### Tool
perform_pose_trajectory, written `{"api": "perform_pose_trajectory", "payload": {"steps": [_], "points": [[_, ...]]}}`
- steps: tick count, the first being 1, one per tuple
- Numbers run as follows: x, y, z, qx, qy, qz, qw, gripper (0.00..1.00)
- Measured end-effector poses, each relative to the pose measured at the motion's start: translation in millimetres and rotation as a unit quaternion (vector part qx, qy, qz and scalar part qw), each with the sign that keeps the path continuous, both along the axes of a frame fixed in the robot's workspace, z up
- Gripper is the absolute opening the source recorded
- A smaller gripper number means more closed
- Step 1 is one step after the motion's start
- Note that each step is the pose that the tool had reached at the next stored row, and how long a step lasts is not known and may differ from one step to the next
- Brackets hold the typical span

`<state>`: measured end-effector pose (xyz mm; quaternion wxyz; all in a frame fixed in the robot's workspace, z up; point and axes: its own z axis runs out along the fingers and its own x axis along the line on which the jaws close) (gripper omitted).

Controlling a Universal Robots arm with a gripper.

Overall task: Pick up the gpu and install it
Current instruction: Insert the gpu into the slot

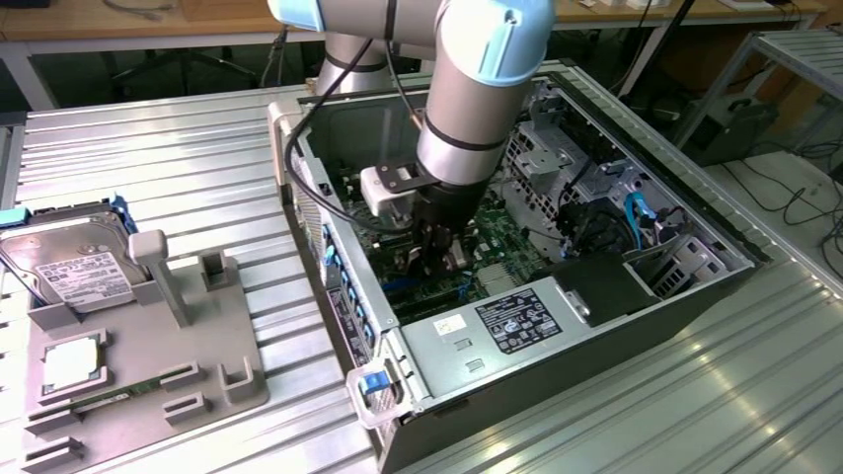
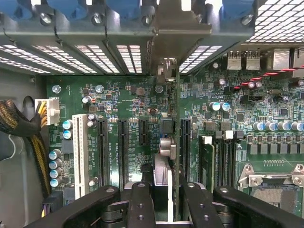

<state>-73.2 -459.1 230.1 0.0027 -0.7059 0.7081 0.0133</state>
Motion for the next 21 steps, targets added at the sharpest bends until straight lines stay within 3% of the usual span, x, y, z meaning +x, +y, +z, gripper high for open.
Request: {"api": "perform_pose_trajectory", "payload": {"steps": [8, 9, 13, 14, 19, 21], "points": [[0.0, 0.0, -3.2, 0.0, 0.0004, 0.0, 1.0, 0.28], [-0.1, 0.4, -10.9, -0.0007, 0.001, 0.0, 1.0, 0.28], [0.0, 0.7, -9.5, 0.0001, 0.0004, 0.0, 1.0, 0.29], [0.0, 0.7, -9.5, 0.0001, 0.0004, 0.0, 1.0, 0.35], [0.0, 0.6, -8.7, -0.0002, 0.0006, 0.0, 1.0, 0.35], [0.0, 0.6, -3.6, -0.0001, 0.0005, 0.0, 1.0, 0.35]]}}
